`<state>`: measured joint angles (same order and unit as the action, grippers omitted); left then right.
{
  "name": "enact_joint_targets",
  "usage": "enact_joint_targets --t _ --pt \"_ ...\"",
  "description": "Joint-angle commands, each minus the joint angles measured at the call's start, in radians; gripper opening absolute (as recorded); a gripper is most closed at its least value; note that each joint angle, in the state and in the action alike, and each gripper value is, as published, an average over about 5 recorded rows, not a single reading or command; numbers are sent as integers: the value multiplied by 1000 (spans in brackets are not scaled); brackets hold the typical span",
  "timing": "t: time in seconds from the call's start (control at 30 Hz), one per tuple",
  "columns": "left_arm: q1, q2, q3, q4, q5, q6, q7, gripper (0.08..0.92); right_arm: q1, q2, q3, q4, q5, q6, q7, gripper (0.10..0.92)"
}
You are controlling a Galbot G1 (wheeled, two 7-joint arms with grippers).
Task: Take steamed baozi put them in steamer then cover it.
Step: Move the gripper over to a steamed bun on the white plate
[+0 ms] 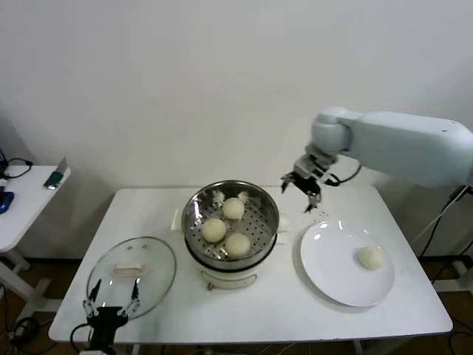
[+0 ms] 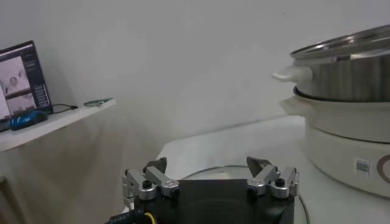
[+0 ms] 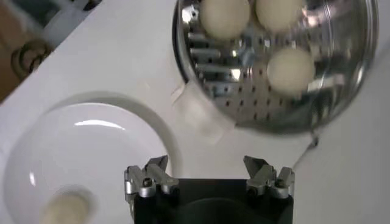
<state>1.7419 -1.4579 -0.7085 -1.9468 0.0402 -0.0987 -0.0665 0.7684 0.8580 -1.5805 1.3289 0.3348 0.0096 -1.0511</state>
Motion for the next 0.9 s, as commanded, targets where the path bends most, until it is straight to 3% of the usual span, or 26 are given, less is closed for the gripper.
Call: enact_joint_targets --t 0.03,0.37,0.9 --pt "0 -4 -2 -3 3 1 -1 823 -96 -313 -18 20 101 -267 34 823" --pt "14 -13 -9 -1 3 -4 2 823 -415 -363 207 -106 -136 -202 5 823" --pt "31 -18 -23 11 3 -10 0 823 -626 -250 425 -260 -246 -172 16 823"
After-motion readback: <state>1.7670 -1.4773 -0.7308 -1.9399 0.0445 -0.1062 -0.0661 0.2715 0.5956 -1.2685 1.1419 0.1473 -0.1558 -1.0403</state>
